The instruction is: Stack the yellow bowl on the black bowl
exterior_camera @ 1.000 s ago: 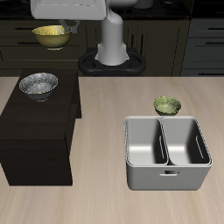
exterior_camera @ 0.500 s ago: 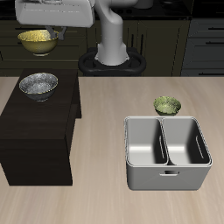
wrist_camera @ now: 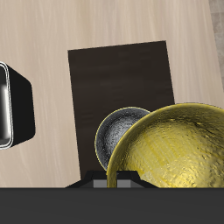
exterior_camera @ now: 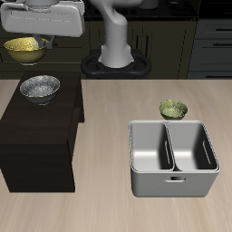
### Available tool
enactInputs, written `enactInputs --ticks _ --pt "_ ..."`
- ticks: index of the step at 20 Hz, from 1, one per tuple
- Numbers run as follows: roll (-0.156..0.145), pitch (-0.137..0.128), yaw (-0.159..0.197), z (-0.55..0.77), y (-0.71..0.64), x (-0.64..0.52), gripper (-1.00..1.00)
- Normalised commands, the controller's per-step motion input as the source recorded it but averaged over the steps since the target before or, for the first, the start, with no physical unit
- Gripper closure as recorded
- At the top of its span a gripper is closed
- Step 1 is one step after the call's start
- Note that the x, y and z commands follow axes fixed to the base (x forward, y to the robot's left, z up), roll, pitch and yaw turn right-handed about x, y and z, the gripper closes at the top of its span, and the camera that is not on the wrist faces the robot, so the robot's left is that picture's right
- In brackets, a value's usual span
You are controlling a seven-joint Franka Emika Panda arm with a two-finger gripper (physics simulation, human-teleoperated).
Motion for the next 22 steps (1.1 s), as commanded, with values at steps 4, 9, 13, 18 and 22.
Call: enactInputs --ticks 4,9,13,18,22 --pt "-0.011 0.02 0.02 -0.08 -0.24 0.25 1.0" --pt "0.008 0.024 0.011 -0.16 -0.09 0.04 1.0" --pt "0.022 0.027 0.045 -0.26 0.09 -0.05 1.0" --pt "0.013 0.029 0.009 -0.24 0.06 -0.02 1.0" --pt "0.023 -0.005 0.007 -0.05 0.13 -0.06 1.0"
